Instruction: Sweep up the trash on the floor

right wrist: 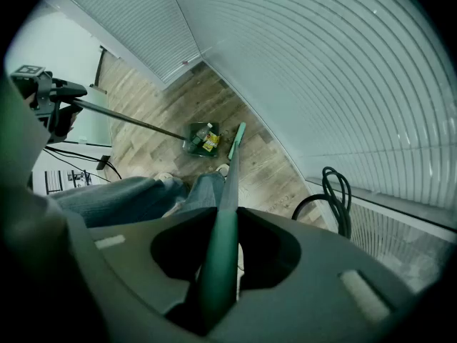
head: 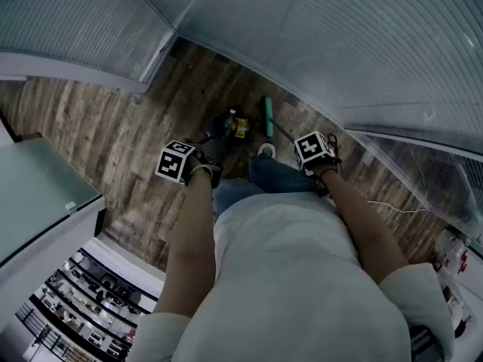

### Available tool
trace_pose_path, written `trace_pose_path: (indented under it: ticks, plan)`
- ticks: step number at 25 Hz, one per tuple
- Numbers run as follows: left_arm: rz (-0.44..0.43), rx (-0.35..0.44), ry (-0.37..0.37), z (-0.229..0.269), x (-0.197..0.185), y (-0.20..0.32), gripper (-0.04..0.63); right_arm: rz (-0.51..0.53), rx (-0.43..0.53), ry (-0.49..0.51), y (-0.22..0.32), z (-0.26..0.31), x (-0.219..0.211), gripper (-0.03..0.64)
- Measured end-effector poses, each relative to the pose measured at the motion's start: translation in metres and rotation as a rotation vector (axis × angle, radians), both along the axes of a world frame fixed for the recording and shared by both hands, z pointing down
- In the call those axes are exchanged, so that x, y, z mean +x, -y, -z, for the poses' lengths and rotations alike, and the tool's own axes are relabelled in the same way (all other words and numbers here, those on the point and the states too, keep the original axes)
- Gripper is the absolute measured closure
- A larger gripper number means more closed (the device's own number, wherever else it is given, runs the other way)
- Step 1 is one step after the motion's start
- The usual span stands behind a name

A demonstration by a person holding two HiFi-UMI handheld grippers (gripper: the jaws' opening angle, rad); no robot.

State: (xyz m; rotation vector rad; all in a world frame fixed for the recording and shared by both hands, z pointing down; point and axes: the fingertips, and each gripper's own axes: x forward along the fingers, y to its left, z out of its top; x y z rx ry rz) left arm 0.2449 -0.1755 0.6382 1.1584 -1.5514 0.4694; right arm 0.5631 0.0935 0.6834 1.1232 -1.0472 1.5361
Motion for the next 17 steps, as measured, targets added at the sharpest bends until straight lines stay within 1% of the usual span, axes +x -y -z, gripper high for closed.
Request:
trace_pose_path:
  ticks: [5, 9, 17]
  plan:
    - [0.003, 0.003, -0.008, -0.002, -0.001, 0.001, 0.438, 0.03, -0.003, -0.006, 0.0, -0.003, 0.003, 0.518]
    - [0.004, 0.006, -0.014, -0.002, 0.001, 0.0, 0.437, 0.033, -0.001, -0.006, 0.001, -0.001, 0.008, 0.518]
    - [0.003, 0.008, -0.018, -0.001, -0.003, -0.004, 0.436, -0.006, -0.007, 0.012, -0.003, -0.003, 0.012, 0.518]
